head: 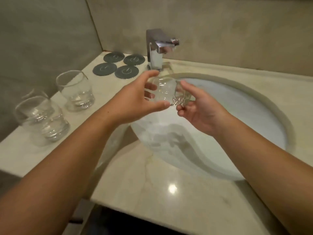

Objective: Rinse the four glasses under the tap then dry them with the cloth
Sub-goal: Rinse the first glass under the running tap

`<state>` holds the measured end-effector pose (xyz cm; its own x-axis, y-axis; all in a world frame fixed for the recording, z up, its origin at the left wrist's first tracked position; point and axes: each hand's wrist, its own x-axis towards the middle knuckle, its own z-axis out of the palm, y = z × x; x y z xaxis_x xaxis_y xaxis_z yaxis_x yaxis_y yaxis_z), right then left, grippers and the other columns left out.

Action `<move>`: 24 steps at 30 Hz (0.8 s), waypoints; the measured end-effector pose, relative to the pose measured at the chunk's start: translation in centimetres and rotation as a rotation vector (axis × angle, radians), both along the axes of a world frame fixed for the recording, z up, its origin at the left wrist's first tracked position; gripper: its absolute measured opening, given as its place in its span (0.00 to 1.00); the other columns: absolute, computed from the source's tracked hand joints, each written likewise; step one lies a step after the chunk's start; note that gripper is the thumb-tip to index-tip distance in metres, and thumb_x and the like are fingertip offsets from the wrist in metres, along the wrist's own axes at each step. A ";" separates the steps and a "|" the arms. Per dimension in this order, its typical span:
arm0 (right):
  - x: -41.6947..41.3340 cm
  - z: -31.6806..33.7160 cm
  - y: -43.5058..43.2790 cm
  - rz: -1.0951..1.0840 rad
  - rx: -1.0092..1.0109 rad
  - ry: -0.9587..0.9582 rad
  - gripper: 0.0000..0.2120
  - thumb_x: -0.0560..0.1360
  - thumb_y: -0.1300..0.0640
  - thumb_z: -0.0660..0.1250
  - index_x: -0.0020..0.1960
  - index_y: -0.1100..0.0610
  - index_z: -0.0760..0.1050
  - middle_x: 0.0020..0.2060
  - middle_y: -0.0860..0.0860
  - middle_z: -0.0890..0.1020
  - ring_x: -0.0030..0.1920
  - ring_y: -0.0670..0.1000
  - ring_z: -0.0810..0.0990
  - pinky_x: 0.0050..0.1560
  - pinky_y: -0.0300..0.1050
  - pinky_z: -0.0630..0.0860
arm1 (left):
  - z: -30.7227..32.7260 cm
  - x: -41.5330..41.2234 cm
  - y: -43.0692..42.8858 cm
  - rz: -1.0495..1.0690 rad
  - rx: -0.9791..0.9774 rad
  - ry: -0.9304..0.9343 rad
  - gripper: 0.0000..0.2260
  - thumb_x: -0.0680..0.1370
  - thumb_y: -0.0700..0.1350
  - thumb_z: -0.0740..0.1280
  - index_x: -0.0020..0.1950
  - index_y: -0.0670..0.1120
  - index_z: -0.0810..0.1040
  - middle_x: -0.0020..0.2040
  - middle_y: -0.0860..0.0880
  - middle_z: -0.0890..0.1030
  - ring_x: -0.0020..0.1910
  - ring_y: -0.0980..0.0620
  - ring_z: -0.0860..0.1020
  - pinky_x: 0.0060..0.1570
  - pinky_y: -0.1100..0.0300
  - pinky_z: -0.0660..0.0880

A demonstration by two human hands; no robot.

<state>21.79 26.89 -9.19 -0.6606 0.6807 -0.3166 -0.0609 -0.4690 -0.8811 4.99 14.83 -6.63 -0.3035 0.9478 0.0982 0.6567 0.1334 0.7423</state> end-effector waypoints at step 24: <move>-6.0 2.7 9.0 -0.276 0.444 -0.243 0.23 0.83 0.39 0.66 0.75 0.46 0.72 0.54 0.48 0.82 0.48 0.53 0.85 0.43 0.49 0.81 | -3.0 -3.0 5.6 0.249 0.205 -0.255 0.34 0.71 0.56 0.84 0.74 0.58 0.76 0.61 0.56 0.83 0.53 0.59 0.85 0.54 0.62 0.83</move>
<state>15.76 35.86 -6.44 -0.3833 0.9200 -0.0818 0.1004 -0.0465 -0.9939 1.96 20.40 -9.61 -0.5604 0.8108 0.1690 0.4143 0.0977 0.9049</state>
